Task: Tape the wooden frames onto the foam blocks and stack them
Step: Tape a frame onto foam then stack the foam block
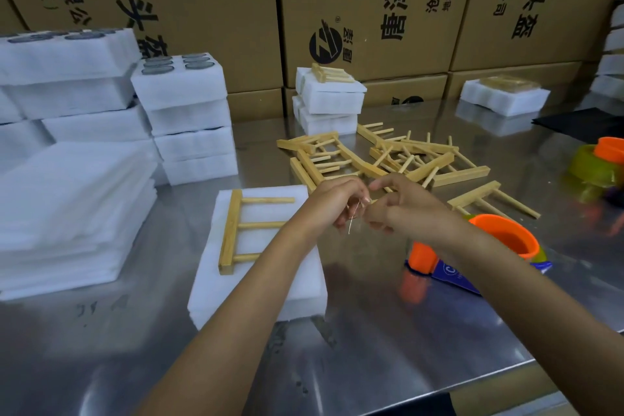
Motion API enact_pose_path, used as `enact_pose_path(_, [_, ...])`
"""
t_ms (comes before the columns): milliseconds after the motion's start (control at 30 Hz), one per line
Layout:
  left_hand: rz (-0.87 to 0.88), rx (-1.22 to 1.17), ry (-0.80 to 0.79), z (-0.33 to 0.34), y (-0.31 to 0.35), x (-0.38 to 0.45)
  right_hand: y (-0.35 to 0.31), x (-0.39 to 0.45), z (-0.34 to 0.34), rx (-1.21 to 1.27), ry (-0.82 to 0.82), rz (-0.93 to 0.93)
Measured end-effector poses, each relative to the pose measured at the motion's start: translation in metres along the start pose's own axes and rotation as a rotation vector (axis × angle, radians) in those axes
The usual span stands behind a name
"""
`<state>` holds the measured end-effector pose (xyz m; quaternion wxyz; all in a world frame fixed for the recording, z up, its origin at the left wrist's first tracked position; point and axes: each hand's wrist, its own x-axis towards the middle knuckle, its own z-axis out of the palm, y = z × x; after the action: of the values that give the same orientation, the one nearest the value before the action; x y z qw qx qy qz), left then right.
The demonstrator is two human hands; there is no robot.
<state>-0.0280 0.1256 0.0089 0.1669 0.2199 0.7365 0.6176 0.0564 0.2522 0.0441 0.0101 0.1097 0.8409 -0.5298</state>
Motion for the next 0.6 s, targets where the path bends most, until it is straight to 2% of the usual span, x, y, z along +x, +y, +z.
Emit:
enact_pose_path(167, [0.038, -0.042, -0.013, -0.004, -0.002, 0.000, -0.001, 0.011, -0.015, -0.058, 0.046, 0.054])
enact_pose_path(267, [0.054, -0.036, -0.023, -0.003, -0.002, 0.000, 0.003, 0.012, -0.021, 0.002, 0.093, 0.060])
enact_pose_path(433, [0.055, -0.033, -0.026, -0.003, -0.001, 0.000, 0.007, 0.013, -0.010, 0.121, 0.016, 0.056])
enact_pose_path(600, [0.034, -0.012, -0.011, -0.002, -0.002, 0.001, 0.005, 0.019, -0.001, 0.083, 0.041, 0.016])
